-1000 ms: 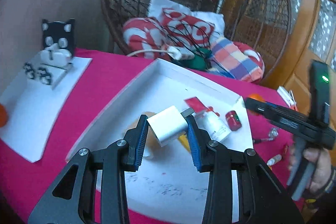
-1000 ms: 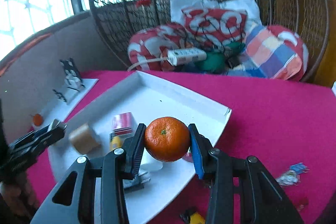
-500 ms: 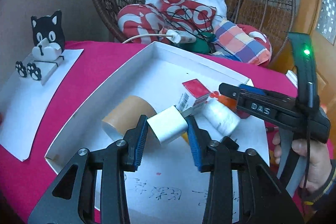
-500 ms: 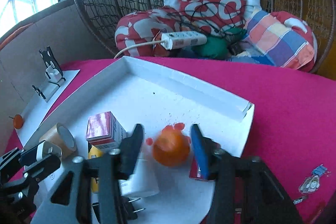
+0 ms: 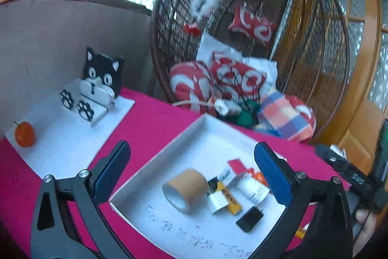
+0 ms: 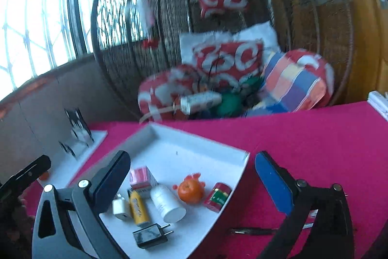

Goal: Organize rigid objects
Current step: 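Lower the cube and tangerine into the tray and open both tools, then move both open tools back over the remaining items on the table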

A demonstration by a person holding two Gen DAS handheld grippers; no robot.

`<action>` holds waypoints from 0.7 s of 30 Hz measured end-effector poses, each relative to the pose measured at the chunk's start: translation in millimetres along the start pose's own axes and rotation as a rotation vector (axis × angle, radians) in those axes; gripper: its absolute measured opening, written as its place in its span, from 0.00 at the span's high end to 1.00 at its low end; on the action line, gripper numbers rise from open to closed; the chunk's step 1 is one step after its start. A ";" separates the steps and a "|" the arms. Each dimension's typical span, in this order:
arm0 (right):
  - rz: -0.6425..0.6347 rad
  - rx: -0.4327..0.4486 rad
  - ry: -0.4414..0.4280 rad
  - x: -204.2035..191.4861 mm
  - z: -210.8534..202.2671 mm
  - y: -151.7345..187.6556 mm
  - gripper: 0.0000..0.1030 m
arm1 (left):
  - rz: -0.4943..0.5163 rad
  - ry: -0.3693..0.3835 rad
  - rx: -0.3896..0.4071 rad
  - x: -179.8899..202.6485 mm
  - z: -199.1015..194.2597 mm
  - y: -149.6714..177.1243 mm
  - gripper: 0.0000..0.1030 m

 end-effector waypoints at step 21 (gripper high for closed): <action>0.193 0.255 0.305 161.5 -142.6 -6.9 0.00 | 0.314 0.261 -0.164 150.4 5.5 62.4 0.00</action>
Point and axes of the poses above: each gripper's, at about its wrist camera, not at the fingertips, and z roughly the way its jaws point, x to its right, y to its underside, the point moved 7 cm from there along z, roughly the way its jaws point
